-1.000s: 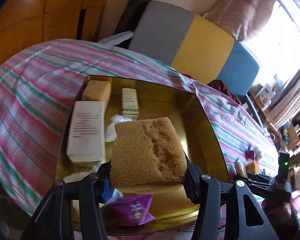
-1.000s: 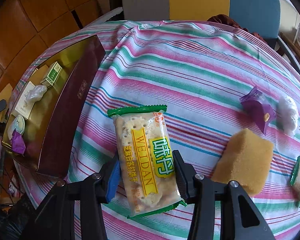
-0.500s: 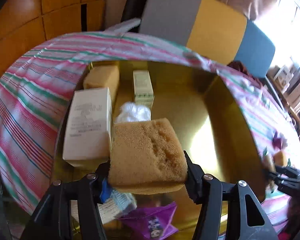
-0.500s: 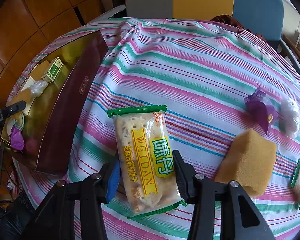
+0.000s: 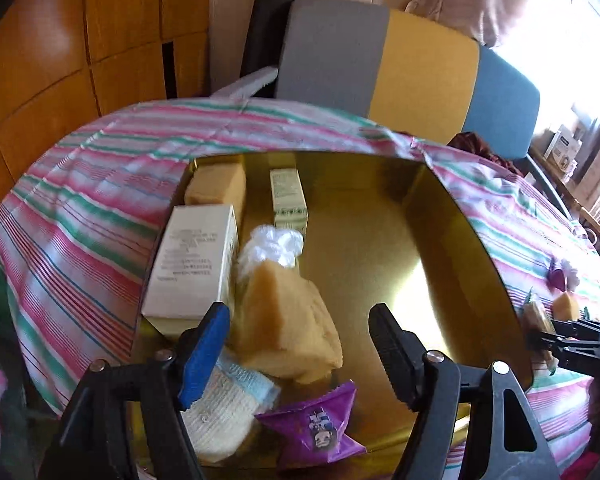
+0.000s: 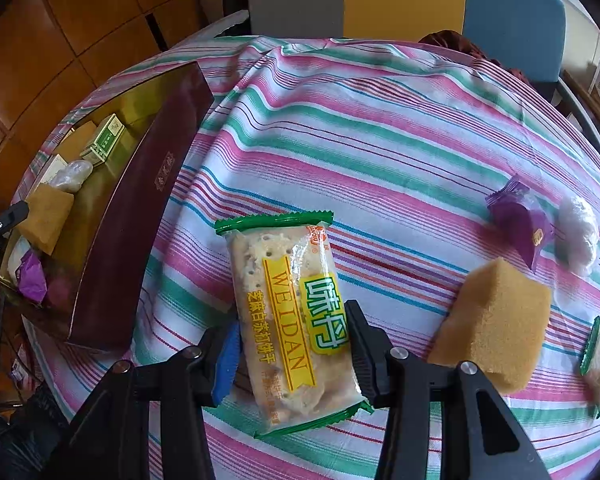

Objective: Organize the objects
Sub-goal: 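Carry the WEIDAN cracker packet into the gold tray and open the right gripper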

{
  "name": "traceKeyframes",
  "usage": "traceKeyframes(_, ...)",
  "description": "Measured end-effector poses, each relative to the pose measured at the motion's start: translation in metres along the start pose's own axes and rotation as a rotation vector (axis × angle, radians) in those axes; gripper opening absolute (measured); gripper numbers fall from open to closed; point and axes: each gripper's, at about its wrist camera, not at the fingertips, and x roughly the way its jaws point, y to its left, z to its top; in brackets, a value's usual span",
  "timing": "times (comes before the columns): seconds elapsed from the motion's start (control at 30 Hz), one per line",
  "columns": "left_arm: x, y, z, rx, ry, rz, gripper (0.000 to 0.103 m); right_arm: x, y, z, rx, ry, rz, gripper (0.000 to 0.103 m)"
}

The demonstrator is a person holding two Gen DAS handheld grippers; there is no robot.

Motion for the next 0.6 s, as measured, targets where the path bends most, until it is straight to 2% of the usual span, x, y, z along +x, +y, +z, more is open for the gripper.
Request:
traceKeyframes(0.33,-0.025,0.008,0.002,-0.014,-0.056,0.047,0.076,-0.018,0.009,0.007,0.056,-0.052,-0.005,0.048)
traceKeyframes(0.6,-0.042,0.013,0.0,-0.005,-0.103,0.05,0.077,-0.038,0.057,0.021,0.061,-0.097,0.058,0.048)
